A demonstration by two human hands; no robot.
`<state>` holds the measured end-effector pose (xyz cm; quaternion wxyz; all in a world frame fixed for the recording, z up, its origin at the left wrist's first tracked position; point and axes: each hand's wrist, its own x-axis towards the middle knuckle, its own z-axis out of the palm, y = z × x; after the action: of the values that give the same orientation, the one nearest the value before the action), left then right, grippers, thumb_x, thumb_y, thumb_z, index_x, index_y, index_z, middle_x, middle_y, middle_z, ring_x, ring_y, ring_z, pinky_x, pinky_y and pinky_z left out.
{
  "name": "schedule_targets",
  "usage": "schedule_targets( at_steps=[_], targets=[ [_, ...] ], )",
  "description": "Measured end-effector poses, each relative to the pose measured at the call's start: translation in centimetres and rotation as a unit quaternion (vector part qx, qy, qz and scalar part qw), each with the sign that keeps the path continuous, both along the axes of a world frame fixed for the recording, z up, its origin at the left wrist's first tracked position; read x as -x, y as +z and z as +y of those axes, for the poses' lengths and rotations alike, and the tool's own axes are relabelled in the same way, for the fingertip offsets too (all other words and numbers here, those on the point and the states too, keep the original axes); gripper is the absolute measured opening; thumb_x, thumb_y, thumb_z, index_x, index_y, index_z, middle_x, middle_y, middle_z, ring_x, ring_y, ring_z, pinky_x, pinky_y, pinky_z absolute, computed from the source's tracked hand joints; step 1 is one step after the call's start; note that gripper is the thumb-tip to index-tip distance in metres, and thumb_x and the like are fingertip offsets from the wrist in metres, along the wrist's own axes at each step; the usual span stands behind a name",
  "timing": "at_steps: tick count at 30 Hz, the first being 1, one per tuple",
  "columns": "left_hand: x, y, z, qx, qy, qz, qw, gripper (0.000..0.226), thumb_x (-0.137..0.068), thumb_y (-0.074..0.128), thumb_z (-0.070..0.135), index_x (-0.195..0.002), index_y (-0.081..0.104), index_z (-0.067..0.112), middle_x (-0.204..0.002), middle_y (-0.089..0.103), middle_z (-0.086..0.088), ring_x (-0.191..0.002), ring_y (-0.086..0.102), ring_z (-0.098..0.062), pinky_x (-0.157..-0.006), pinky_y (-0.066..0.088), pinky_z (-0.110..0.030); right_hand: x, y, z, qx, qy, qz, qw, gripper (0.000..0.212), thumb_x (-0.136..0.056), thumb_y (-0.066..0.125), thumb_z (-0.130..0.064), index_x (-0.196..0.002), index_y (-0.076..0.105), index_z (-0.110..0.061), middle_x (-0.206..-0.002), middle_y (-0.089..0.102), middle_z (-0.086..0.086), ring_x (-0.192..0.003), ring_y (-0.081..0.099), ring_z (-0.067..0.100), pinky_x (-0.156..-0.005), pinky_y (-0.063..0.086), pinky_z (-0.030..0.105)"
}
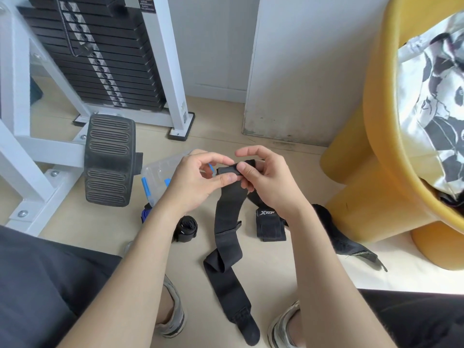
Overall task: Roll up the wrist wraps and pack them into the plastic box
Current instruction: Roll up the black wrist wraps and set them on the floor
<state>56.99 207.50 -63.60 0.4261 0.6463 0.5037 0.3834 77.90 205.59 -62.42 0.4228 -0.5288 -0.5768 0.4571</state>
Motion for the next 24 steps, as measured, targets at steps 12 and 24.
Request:
schedule_targets(
  at_steps=[12,24],
  targets=[
    [-0.6,0.7,-0.3,0.006,0.020,-0.025,0.999,0.016,-0.097,0.082,0.012,-0.101,0.079,0.027,-0.094,0.084,0.008,-0.086,0.079,-0.009,-0.081,0.058,-0.022,-0.4,0.8,0.1,-0.043,-0.001,-0.103,0.994,0.017,-0.104,0.073,-0.018,-0.120,0.079,-0.020,-0.076,0.077,-0.002,-0.063,0.066,0.009,-0.066,0.054,0.023],
    [-0.8,2.3,-0.6,0.095,-0.002,-0.171,0.981,0.024,-0.100,0.064,0.015,-0.117,0.079,0.024,-0.110,0.082,-0.017,-0.110,0.078,-0.039,-0.105,0.057,-0.060,0.4,0.0,-0.2,-0.082,-0.050,0.047,0.994,0.020,-0.104,0.072,-0.010,-0.119,0.083,-0.018,-0.106,0.084,-0.005,-0.096,0.077,0.008,-0.086,0.064,0.032]
  ],
)
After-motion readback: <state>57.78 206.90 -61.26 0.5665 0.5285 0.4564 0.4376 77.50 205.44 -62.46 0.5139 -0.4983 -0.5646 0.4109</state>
